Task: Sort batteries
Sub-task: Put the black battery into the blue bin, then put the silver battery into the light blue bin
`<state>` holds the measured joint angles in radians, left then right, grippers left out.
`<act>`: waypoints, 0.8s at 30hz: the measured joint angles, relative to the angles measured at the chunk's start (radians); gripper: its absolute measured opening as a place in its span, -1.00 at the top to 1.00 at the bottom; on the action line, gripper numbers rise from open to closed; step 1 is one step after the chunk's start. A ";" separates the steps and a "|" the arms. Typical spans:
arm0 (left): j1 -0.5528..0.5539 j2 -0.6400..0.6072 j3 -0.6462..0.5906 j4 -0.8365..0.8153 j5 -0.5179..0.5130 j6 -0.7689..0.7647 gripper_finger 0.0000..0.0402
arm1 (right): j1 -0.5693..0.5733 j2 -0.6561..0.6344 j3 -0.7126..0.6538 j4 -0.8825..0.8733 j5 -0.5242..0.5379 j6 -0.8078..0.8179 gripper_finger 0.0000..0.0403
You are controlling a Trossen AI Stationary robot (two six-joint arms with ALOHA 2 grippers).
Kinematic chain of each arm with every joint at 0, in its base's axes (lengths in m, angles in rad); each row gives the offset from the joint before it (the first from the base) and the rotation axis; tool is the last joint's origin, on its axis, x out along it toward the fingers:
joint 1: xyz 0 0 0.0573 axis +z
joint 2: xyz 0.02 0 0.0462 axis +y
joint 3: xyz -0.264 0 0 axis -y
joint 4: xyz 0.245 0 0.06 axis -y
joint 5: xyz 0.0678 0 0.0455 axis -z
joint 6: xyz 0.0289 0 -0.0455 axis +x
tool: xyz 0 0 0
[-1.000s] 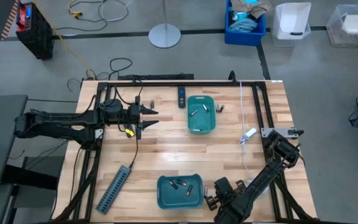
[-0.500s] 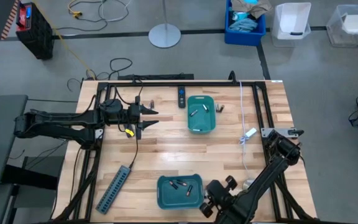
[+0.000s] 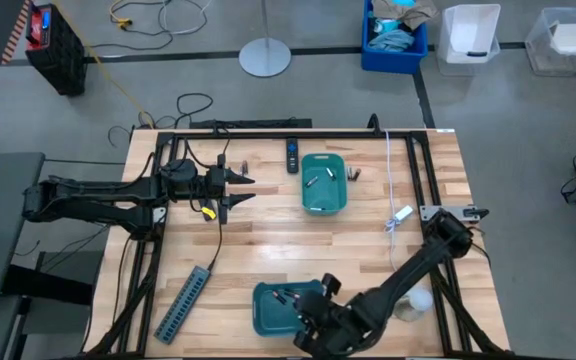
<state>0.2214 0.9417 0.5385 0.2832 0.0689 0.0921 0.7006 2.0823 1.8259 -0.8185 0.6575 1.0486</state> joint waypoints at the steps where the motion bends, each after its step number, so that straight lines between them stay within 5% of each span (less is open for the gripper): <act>1: 0.000 0.000 0.000 0.000 0.000 0.000 0.16 | -0.007 0.000 0.000 0.002 -0.002 -0.001 0.66; 13: 0.000 0.000 0.000 -0.007 0.000 0.001 0.16 | -0.010 0.000 0.000 -0.011 -0.001 0.021 0.13; 19: 0.000 0.000 0.000 -0.043 -0.001 -0.006 0.16 | 0.017 0.000 0.000 -0.085 0.163 0.052 -0.08; 24: 0.019 0.009 0.000 -0.094 -0.066 -0.042 0.16 | 0.060 -0.003 0.000 -0.335 0.257 0.284 -0.11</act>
<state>0.2401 0.9506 0.5385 0.1891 0.0030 0.0502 0.7609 2.0791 1.8259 -1.1534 0.9150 1.3324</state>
